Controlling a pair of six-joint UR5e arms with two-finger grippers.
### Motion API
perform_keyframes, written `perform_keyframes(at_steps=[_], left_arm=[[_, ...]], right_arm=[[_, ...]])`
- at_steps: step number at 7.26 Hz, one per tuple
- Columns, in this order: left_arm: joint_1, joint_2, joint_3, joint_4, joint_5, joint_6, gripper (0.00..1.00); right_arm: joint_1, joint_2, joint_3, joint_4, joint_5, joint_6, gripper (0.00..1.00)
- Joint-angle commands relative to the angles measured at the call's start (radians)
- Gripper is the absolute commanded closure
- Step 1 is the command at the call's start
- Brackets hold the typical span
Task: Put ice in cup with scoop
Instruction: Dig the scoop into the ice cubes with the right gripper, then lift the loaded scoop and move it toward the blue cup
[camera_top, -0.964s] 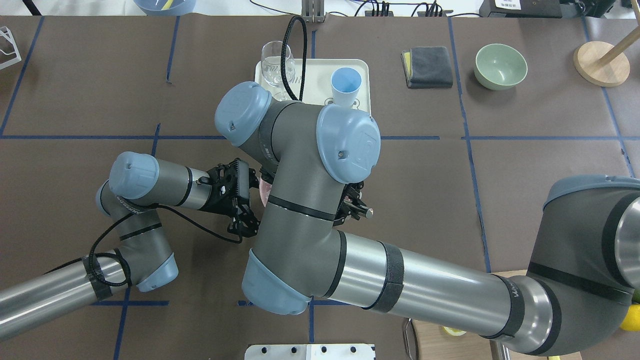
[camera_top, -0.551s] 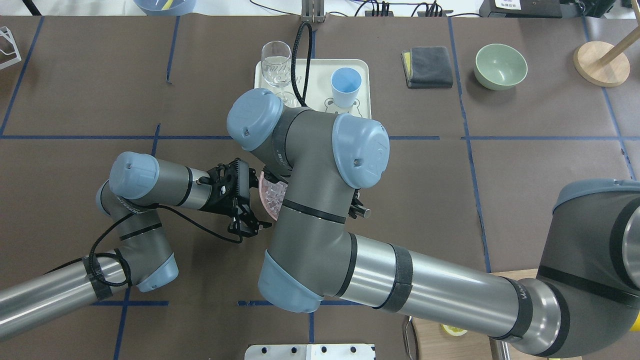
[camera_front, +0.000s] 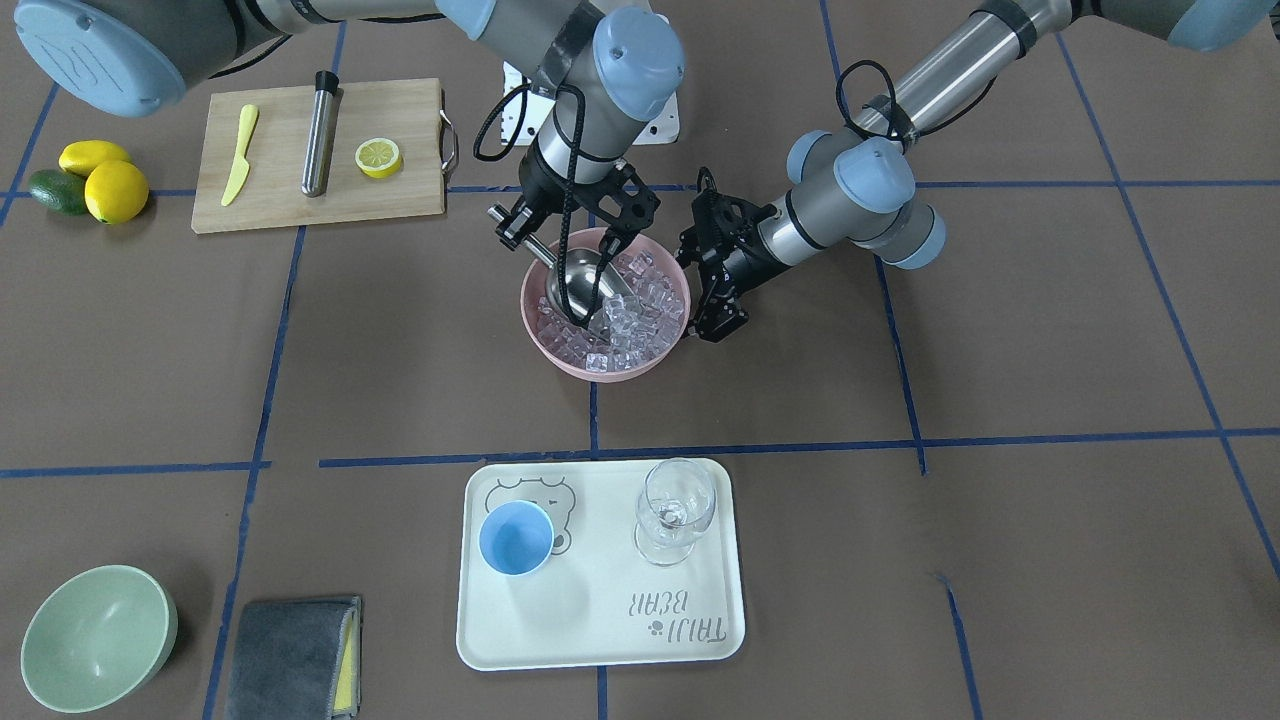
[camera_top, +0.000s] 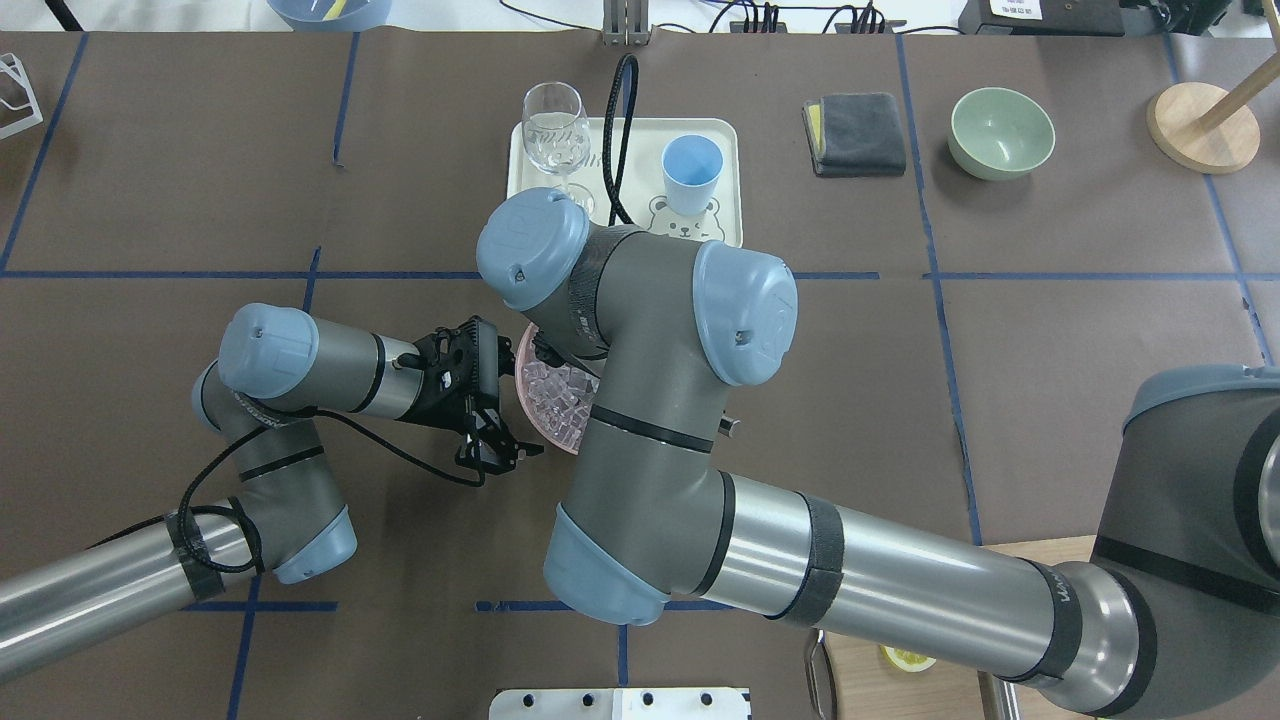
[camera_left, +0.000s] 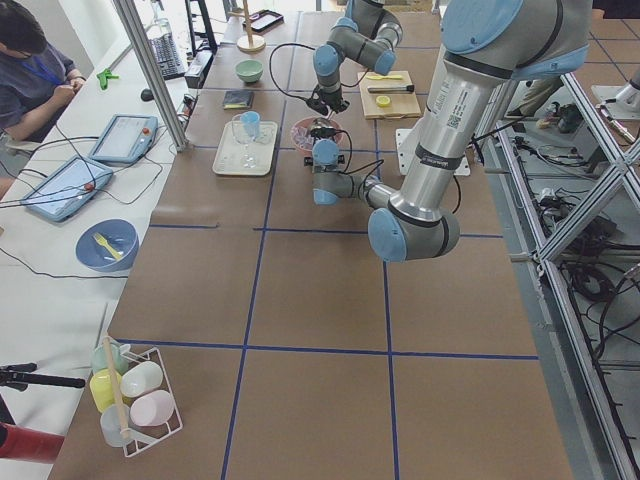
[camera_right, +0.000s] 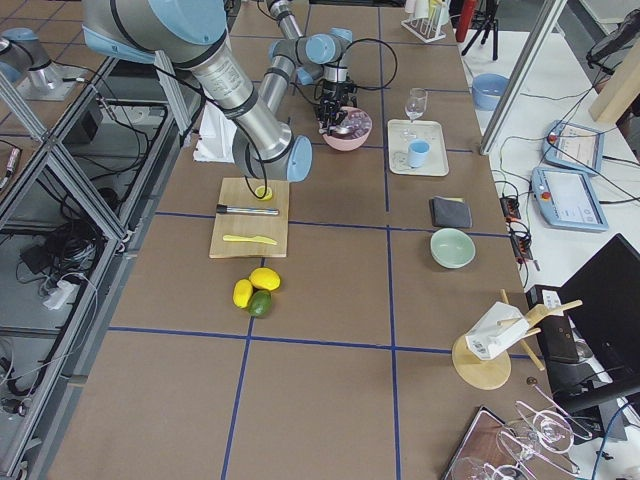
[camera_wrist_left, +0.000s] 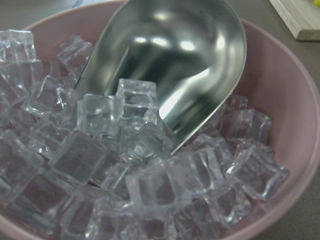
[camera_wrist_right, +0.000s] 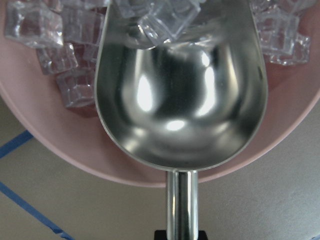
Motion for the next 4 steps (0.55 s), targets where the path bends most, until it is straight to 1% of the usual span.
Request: perform_keyframes(at_steps=[1, 2, 3, 4], left_arm=[[0.0, -0.002, 0.0, 0.0, 0.004, -0.001, 0.0], [0.0, 0.0, 0.0, 0.0, 0.004, 0.0, 0.0], [0.0, -0.002, 0.0, 0.0, 0.004, 0.0, 0.0], [0.0, 0.0, 0.0, 0.0, 0.004, 0.0, 0.0]], right_arm=[[0.0, -0.087, 0.147, 0.007, 0.0, 0.0, 1.0], [0.002, -0.099, 0.178, 0.009, 0.0, 0.003, 1.0], [0.002, -0.122, 0.199, 0.059, 0.002, 0.044, 1.0], [0.002, -0.176, 0.231, 0.135, 0.002, 0.066, 1.0]])
